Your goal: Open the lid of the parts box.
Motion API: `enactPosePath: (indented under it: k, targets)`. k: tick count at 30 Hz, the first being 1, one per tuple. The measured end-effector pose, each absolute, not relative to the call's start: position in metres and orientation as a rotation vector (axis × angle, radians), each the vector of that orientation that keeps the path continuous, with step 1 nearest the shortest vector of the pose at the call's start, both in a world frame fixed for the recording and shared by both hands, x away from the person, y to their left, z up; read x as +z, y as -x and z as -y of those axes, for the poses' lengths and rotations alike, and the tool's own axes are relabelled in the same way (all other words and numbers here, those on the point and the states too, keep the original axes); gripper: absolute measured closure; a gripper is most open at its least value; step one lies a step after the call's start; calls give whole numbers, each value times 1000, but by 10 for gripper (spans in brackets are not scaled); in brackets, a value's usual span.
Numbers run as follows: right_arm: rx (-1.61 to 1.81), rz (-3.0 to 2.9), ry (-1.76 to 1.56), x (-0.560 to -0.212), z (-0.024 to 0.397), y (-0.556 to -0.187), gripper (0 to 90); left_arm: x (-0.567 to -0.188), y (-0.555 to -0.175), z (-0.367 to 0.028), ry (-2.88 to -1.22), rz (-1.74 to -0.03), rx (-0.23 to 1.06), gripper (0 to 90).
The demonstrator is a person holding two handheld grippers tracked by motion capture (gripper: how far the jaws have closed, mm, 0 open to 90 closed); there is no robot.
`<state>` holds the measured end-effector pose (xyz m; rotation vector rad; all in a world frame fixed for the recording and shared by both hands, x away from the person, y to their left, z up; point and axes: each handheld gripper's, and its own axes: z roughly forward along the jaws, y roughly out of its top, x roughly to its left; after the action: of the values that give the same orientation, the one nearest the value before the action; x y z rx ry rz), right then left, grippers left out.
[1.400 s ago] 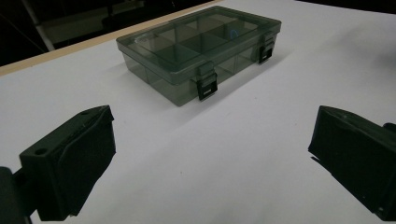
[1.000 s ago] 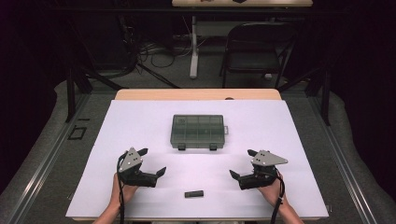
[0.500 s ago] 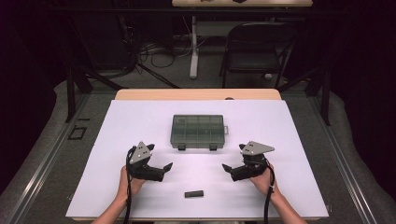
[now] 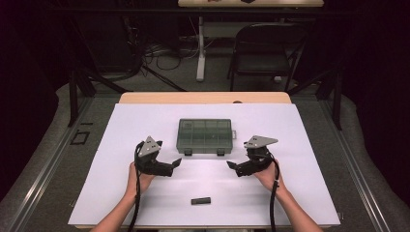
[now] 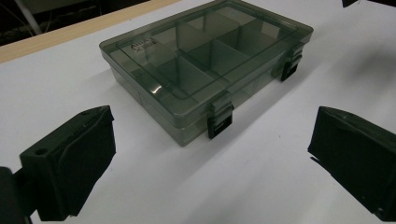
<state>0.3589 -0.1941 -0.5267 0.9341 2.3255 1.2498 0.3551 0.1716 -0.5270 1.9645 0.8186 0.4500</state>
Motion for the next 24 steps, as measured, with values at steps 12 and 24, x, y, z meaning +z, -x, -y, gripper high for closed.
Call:
enactPosePath:
  k: [12, 24]
  targets:
    - [1208, -2380, -949, -528, 184, -383, 0, -528, -378, -159, -2027, -816, 502, 0]
    - [1205, -2400, -968, -532, 178, -402, 0, -540, -395, -148, -2053, -830, 463, 1]
